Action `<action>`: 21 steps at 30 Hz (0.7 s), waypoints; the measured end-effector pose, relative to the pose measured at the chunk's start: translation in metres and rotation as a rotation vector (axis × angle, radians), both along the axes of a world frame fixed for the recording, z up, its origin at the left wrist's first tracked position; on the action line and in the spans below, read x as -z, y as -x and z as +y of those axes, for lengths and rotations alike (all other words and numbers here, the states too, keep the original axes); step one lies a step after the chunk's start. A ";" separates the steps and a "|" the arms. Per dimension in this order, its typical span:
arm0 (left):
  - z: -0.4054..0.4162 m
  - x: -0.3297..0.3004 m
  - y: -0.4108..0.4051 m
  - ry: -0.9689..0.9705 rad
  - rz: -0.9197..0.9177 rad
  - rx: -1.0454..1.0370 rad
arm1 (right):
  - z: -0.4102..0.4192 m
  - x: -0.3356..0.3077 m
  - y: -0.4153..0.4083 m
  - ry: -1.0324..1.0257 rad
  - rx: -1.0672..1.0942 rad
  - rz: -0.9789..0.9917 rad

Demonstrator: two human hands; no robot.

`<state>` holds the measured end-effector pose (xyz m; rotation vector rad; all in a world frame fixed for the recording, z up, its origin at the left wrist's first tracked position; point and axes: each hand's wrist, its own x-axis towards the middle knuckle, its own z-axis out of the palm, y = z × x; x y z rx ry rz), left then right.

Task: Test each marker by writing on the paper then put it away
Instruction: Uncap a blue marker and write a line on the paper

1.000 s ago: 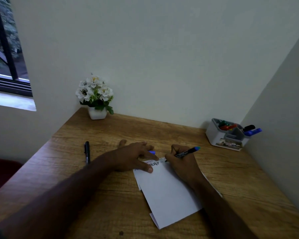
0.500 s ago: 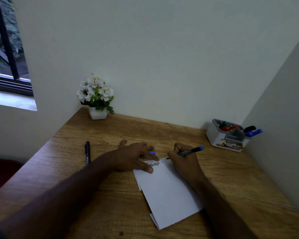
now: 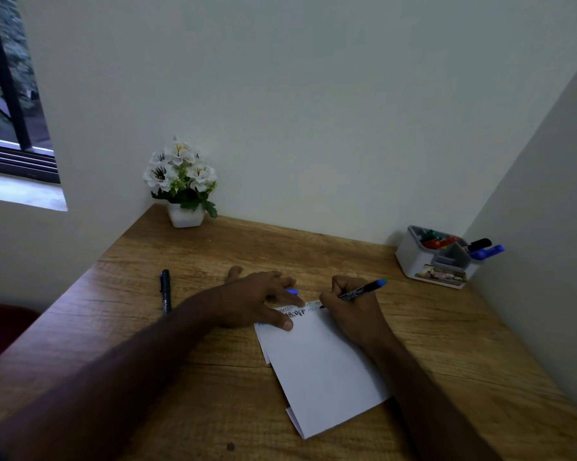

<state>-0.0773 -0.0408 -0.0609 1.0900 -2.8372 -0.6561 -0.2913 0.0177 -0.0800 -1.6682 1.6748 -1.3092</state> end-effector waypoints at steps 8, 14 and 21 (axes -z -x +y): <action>0.000 0.000 0.000 -0.004 0.013 -0.004 | -0.001 0.001 0.002 0.007 0.011 -0.002; 0.001 -0.001 -0.001 -0.013 0.016 0.000 | -0.001 0.002 0.003 0.010 0.001 -0.006; 0.001 0.000 0.000 0.005 0.003 0.000 | -0.001 0.000 0.003 0.008 0.034 -0.051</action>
